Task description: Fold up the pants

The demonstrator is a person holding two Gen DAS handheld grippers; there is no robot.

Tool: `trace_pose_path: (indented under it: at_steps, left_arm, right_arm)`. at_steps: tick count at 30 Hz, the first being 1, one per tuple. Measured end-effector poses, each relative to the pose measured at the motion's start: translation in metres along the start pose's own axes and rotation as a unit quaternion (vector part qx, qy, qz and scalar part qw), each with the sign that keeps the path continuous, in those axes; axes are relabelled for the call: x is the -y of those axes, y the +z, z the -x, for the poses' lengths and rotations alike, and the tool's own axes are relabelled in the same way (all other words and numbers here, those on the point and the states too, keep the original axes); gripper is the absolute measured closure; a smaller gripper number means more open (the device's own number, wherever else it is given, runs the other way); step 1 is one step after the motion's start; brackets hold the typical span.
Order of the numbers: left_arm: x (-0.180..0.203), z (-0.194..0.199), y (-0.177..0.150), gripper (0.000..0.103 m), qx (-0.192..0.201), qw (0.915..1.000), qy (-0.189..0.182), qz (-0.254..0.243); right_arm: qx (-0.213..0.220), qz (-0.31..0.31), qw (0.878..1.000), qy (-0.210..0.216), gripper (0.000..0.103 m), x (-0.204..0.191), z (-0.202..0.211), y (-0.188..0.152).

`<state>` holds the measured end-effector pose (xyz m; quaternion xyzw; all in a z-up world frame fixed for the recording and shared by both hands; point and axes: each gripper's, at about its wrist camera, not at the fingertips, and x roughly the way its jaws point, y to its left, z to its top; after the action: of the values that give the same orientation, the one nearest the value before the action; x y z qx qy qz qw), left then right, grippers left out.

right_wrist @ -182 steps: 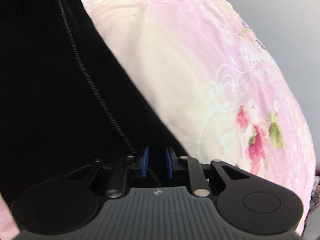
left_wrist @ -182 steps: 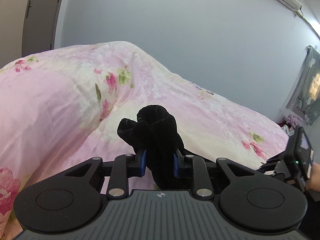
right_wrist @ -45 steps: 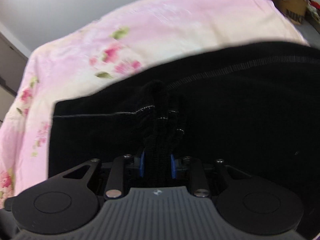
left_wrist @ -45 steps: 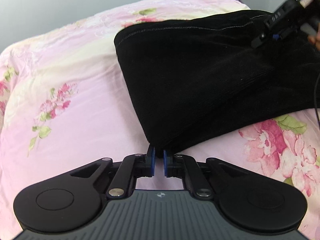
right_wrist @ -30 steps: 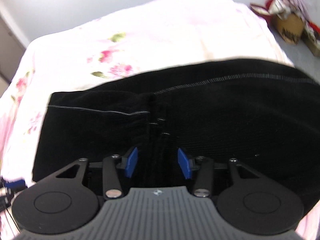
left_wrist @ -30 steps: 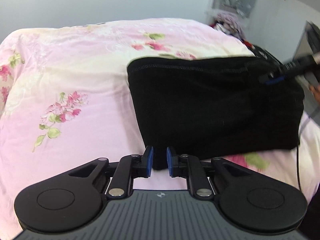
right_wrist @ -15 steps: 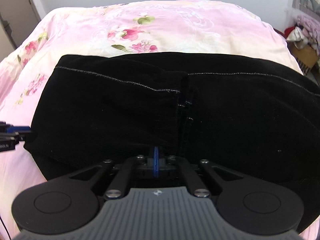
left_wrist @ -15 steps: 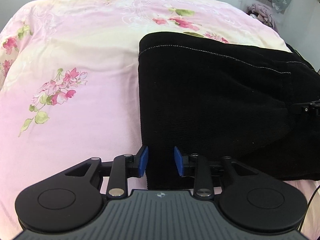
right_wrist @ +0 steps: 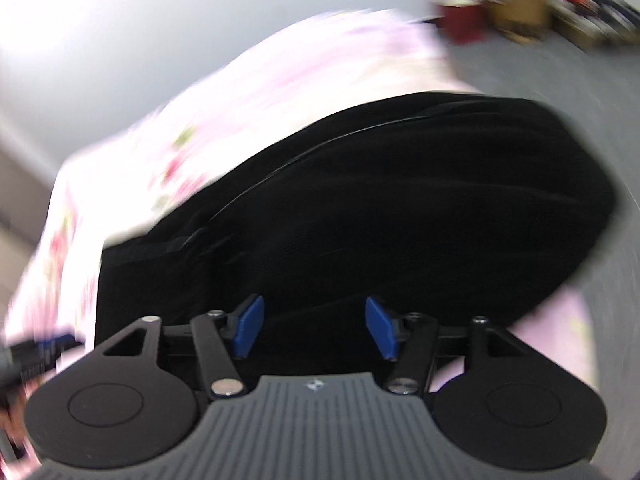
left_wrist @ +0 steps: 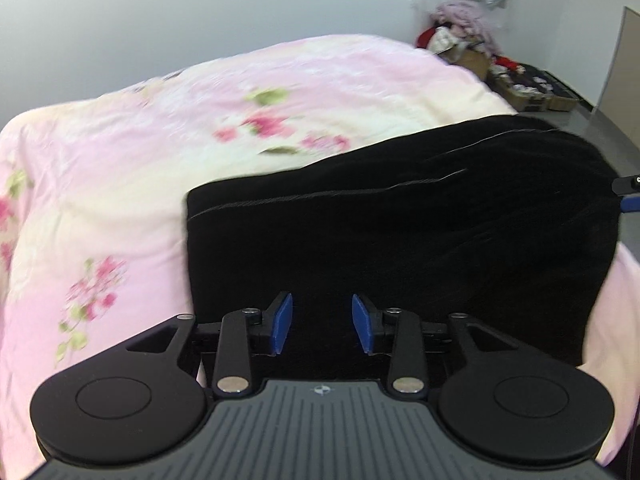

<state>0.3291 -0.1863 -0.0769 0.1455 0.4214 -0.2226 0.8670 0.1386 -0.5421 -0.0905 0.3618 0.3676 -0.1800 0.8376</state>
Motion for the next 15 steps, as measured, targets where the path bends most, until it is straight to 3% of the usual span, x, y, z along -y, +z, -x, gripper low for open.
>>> trace_pose_path:
  at_steps: [1, 3, 6, 10, 15]
  left_arm:
    - [0.011, -0.002, 0.006, 0.061, 0.004, 0.9999, -0.010, 0.000]
    - [0.026, -0.010, 0.017, 0.061, 0.003, 0.9997, -0.024, 0.005]
    - [0.052, -0.027, 0.037, 0.061, 0.006, 0.9993, -0.033, 0.015]
    - [0.086, -0.058, 0.064, 0.061, -0.008, 0.9995, -0.028, 0.010]
    - [0.103, -0.100, 0.082, 0.061, -0.031, 0.9990, -0.027, 0.017]
  right_arm:
    - [0.012, -0.039, 0.999, -0.003, 0.033, 0.026, 0.009, 0.004]
    - [0.025, -0.116, 0.993, 0.002, 0.032, 0.074, 0.020, 0.009]
    - [0.016, -0.209, 0.978, 0.014, 0.024, 0.133, 0.021, 0.013]
    - [0.025, -0.238, 0.971, 0.015, 0.024, 0.171, 0.013, 0.016]
    - [0.047, -0.290, 0.954, 0.060, 0.024, 0.206, -0.004, 0.015]
